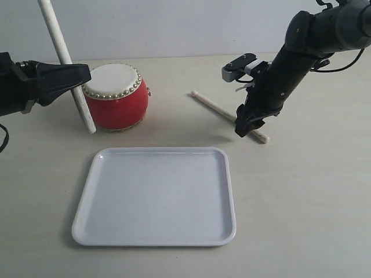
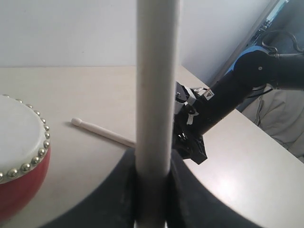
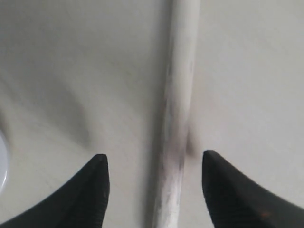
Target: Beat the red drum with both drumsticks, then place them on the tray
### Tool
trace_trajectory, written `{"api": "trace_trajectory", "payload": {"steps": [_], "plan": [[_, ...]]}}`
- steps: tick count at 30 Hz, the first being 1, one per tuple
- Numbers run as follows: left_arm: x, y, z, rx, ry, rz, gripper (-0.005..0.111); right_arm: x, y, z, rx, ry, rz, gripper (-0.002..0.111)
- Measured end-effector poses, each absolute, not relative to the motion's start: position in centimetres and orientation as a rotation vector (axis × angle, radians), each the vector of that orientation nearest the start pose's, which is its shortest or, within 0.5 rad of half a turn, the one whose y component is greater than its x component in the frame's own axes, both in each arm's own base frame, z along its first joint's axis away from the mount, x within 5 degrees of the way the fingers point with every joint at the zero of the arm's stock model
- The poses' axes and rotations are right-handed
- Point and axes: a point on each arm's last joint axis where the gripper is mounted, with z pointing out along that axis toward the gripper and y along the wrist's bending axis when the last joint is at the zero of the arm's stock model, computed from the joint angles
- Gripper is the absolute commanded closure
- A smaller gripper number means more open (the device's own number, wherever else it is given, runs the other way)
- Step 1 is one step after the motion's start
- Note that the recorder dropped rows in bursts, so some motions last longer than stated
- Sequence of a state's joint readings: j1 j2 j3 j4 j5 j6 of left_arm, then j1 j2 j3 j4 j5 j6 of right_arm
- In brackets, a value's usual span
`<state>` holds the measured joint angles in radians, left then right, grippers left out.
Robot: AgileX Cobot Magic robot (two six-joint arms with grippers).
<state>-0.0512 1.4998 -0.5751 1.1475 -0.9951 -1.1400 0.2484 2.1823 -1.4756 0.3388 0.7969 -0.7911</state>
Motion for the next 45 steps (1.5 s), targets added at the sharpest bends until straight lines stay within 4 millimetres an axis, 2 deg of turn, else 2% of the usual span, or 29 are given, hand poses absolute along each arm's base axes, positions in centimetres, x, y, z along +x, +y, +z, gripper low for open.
{"api": "trace_trajectory", "payload": {"steps": [24,30,35,42,45], "plan": [[25.48,-8.3,21.96,0.442,1.813,-1.013,0.107,40.67,12.59,11.73,-1.146,2.692,0.32,0.054],[25.45,-8.31,21.93,0.449,1.815,-1.012,0.107,40.66,12.5,10.95,-1.163,2.708,0.313,0.055],[25.42,-8.33,21.9,0.454,1.817,-1.012,0.107,40.66,12.45,10.94,-1.171,2.707,0.304,0.067],[25.41,-8.33,21.9,0.456,1.817,-1.012,0.107,40.66,12.35,10.91,-1.169,2.714,0.289,0.106],[25.41,-8.33,21.9,0.456,1.817,-1.012,0.107,40.68,12.34,10.91,-1.158,2.718,0.287,0.108]]}}
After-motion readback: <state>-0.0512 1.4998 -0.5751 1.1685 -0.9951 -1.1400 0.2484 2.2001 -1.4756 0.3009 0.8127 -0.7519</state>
